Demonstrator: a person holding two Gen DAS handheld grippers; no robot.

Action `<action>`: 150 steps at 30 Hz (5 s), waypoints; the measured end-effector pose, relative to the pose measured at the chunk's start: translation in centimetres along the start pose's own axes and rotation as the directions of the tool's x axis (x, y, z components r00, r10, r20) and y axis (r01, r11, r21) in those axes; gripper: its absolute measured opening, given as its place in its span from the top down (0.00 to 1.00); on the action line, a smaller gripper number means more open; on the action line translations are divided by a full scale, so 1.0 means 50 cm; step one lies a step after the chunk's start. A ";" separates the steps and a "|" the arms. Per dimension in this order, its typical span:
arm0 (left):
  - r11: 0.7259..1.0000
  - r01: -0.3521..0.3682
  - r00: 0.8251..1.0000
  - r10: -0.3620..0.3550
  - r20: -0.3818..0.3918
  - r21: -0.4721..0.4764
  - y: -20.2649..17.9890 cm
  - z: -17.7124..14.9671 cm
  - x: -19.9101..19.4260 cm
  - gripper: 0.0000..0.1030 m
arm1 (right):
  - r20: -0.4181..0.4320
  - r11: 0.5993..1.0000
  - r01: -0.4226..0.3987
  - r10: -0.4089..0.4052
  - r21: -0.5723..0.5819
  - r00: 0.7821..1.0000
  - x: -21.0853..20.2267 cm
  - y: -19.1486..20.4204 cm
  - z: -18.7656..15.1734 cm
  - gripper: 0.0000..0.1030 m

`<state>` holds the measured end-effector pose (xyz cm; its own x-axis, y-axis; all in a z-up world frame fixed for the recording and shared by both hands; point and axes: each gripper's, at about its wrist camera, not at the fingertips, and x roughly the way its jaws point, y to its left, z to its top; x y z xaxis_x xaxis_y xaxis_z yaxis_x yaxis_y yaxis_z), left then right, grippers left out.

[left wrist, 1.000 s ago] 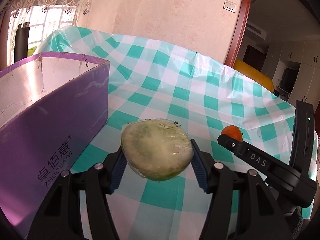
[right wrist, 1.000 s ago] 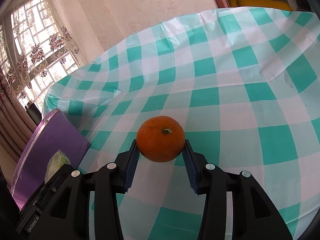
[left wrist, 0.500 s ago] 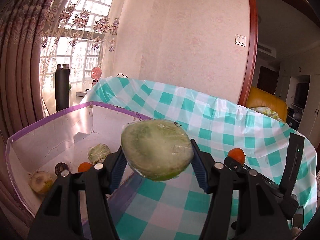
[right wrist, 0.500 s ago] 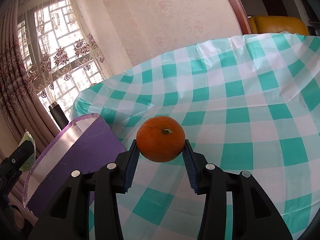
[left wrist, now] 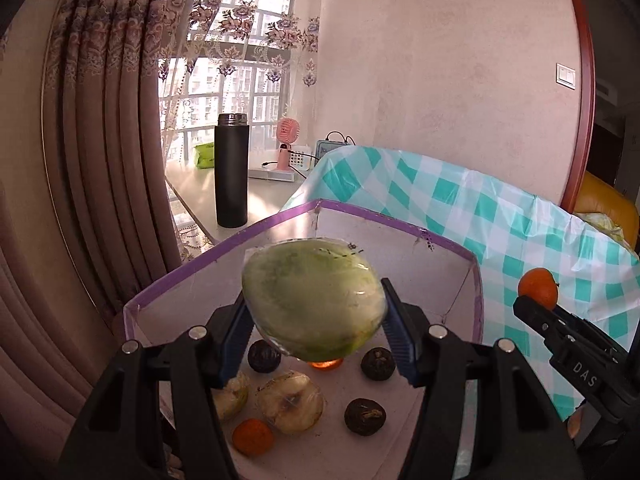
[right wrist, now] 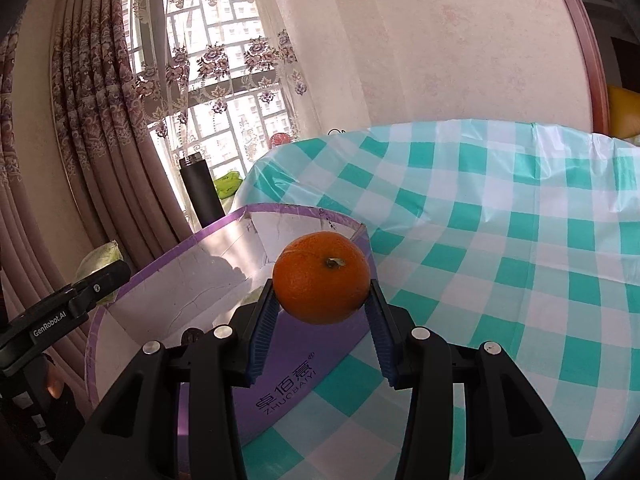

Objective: Organize fruits

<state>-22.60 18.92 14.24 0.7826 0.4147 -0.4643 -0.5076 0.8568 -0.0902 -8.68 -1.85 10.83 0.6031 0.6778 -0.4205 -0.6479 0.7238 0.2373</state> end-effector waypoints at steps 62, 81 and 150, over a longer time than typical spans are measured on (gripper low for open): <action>0.995 -0.034 0.942 0.062 -0.329 0.092 0.067 0.100 0.147 0.02 | -0.538 0.914 0.008 -0.246 -0.406 0.807 0.262 0.231 0.021 0.17; 0.994 -0.041 0.834 0.093 -0.544 0.106 0.069 0.028 0.249 0.02 | -0.570 0.916 -0.026 -0.227 -0.400 0.789 0.238 0.210 0.002 0.17; 0.990 -0.066 0.814 0.124 -0.567 0.122 0.088 0.019 0.254 0.02 | -0.554 0.924 -0.029 -0.203 -0.381 0.808 0.235 0.207 0.008 0.16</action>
<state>-14.55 28.24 8.80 0.3697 0.2705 -0.8889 -0.5105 0.8585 0.0490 -8.10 13.65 8.68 0.3610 0.3288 -0.8727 -0.7936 0.5998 -0.1023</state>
